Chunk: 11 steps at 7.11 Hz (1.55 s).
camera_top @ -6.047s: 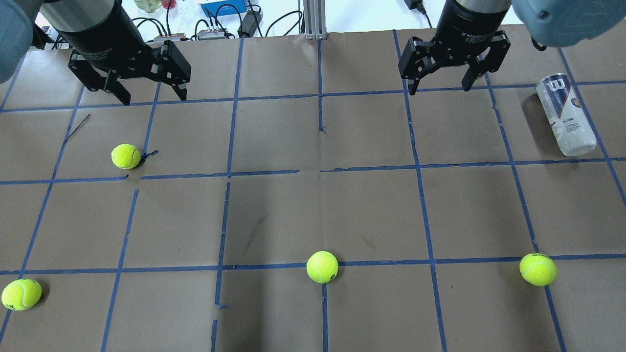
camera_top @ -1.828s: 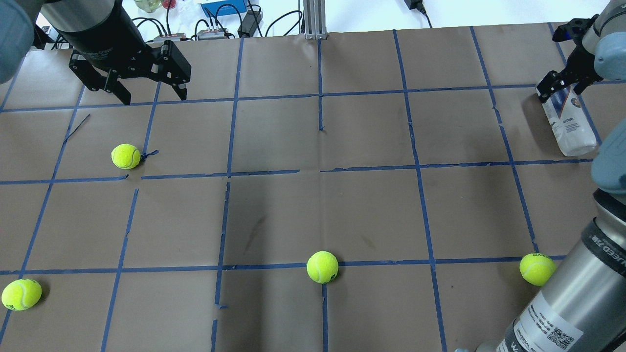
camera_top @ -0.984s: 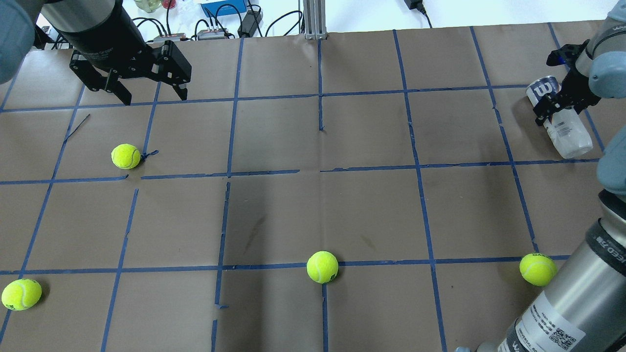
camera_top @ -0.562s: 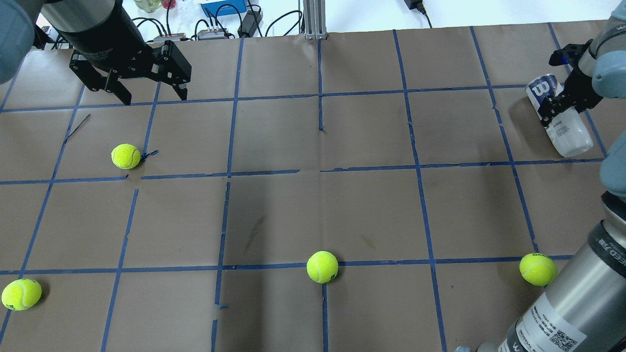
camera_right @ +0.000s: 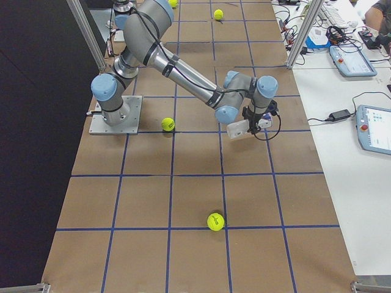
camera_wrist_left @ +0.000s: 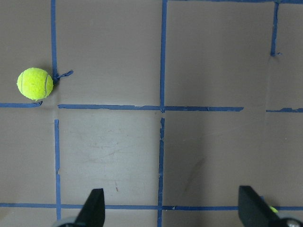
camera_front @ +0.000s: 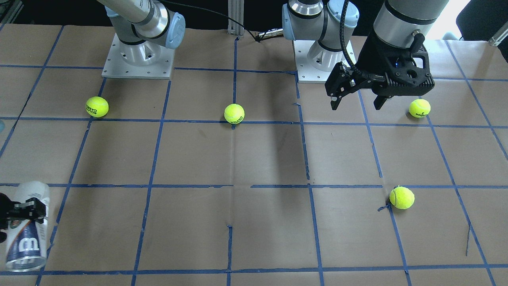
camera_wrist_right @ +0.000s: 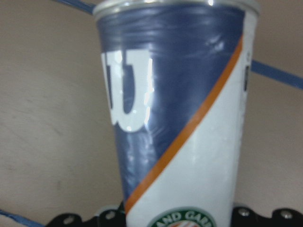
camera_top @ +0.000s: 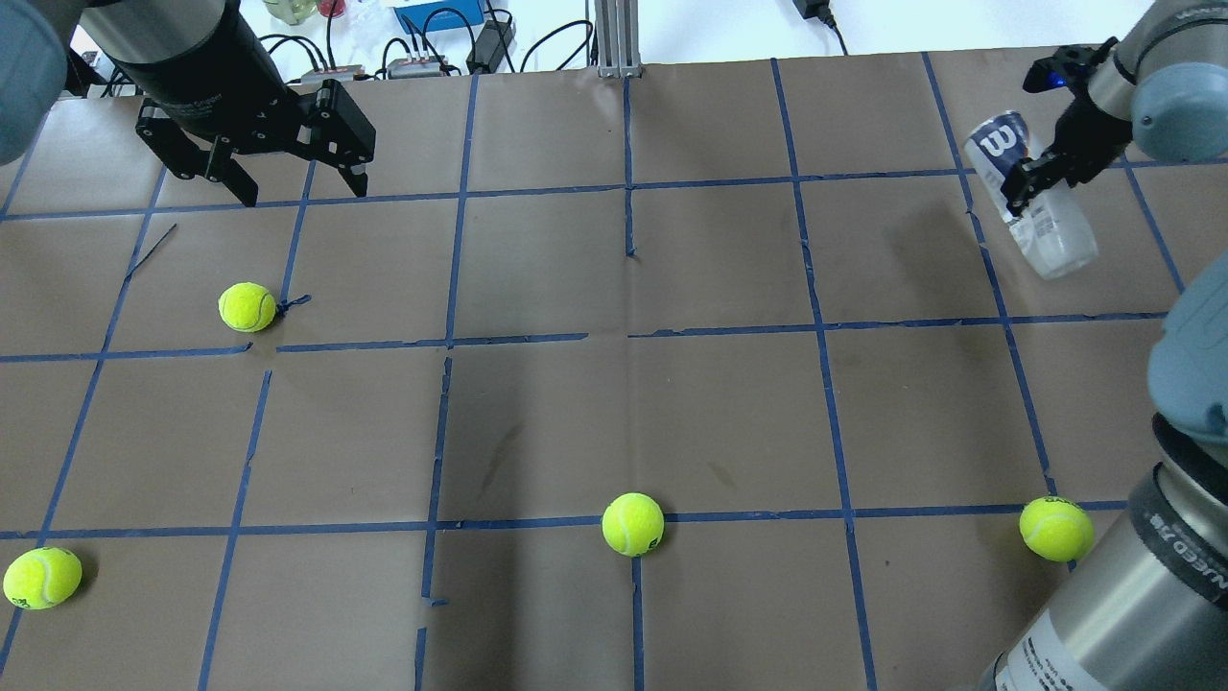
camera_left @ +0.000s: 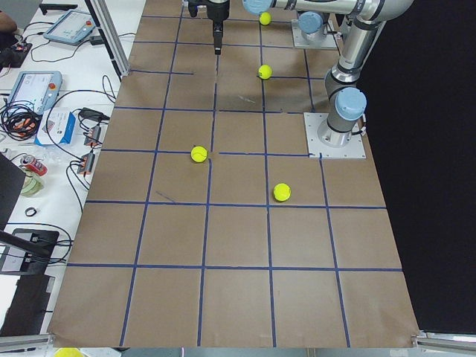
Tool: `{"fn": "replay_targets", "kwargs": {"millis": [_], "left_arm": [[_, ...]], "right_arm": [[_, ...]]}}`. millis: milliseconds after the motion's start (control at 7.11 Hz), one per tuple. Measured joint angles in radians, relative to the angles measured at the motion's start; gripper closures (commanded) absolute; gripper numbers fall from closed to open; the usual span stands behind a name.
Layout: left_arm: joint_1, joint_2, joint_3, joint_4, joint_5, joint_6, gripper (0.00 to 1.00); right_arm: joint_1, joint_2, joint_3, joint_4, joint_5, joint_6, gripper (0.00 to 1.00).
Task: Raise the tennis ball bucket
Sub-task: 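Carry the can toward the table center and lay it on its side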
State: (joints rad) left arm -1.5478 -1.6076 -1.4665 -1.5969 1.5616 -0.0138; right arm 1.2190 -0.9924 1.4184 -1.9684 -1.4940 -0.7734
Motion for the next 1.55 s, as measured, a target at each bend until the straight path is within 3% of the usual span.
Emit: {"fn": "replay_targets", "kwargs": {"millis": [422, 703, 1266, 1406, 1547], "left_arm": [[0.000, 0.000, 0.000, 0.000, 0.000, 0.000, 0.00], [0.000, 0.000, 0.000, 0.000, 0.000, 0.000, 0.00], [-0.001, 0.000, 0.000, 0.000, 0.000, 0.001, 0.00], [-0.001, 0.000, 0.000, 0.000, 0.000, 0.001, 0.00], [-0.001, 0.000, 0.000, 0.000, 0.000, 0.001, 0.00]], "right_arm": [[0.274, -0.020, 0.003, -0.067, 0.083, -0.117, 0.51], [0.443, -0.016, 0.004, -0.143, 0.091, -0.162, 0.51], [0.695, 0.017, 0.064, -0.305, -0.017, -0.280, 0.50], [0.728, 0.021, 0.080, -0.325, -0.025, -0.285, 0.44], [0.758, 0.026, 0.087, -0.333, -0.028, -0.288, 0.06]]}}
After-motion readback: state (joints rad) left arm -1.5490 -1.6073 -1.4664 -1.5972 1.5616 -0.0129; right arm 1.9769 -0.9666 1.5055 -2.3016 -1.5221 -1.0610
